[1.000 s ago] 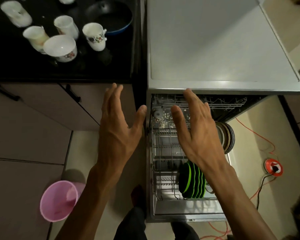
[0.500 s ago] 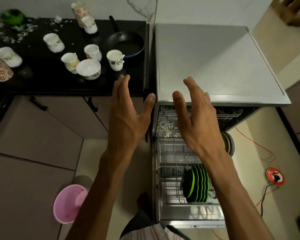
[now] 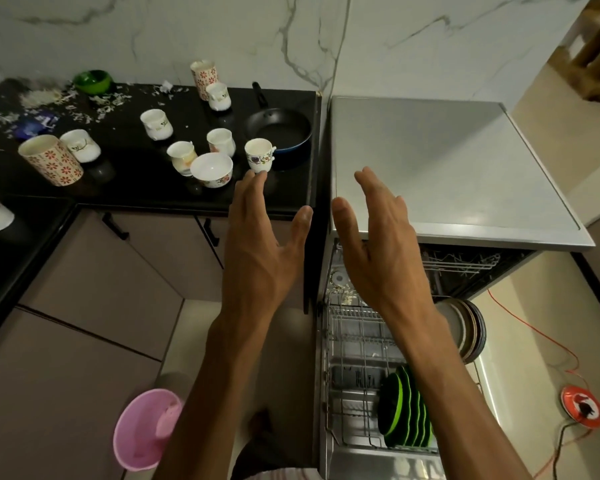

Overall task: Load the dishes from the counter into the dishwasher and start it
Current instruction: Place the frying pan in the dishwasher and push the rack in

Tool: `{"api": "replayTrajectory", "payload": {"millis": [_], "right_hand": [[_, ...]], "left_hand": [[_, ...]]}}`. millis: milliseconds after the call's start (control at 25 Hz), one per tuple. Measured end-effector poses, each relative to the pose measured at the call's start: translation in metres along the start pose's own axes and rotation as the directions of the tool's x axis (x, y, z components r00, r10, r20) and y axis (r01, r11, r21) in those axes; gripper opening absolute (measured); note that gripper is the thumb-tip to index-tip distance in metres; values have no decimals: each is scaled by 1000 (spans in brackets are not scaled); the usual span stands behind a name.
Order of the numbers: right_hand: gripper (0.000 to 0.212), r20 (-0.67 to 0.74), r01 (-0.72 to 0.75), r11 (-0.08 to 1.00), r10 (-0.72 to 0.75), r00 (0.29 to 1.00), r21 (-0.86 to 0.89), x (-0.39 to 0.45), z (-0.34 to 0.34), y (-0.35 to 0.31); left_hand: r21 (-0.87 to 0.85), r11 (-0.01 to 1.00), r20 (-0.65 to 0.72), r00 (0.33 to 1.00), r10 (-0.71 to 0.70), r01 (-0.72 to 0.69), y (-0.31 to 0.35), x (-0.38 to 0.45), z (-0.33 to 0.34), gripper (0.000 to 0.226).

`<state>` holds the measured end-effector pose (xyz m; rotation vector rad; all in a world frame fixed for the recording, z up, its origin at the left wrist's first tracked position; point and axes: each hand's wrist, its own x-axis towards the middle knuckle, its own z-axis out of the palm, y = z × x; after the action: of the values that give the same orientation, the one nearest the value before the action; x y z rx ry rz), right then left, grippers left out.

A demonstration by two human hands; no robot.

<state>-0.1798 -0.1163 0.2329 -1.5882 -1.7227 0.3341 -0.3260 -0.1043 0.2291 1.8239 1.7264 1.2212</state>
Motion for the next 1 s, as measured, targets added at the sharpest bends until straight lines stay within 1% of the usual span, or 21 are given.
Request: {"api": "replayTrajectory", "payload": {"millis": [160,320,440,640,760,1000], "right_hand": [[61,-23,-23,999,24,999,45,13,19,-15],[61,-55,-100,987,108,993,123,31,47,-37],[61,-75,-138,980,150,986,145,51,75,-57],[60,-128,-157,978,175,976,140,80,112,-75],[61,-145,-158,979,176,974,128,94,128,-78],[63,-130,-188,972,207,970,143,129,145,-65]], "left_hand": [[-49,997,-11,998,63,-63,-21,26,-16,72],[-78,992,25,995,101,-98,-47,57,-32,69],[-108,988,59,991,116,-110,-70,86,-43,68],[-131,985,104,987,126,-112,-99,126,-56,69],[-142,986,123,987,103,-85,-116,143,-55,70],[-158,986,136,988,67,-45,-133,176,-39,68]]}}
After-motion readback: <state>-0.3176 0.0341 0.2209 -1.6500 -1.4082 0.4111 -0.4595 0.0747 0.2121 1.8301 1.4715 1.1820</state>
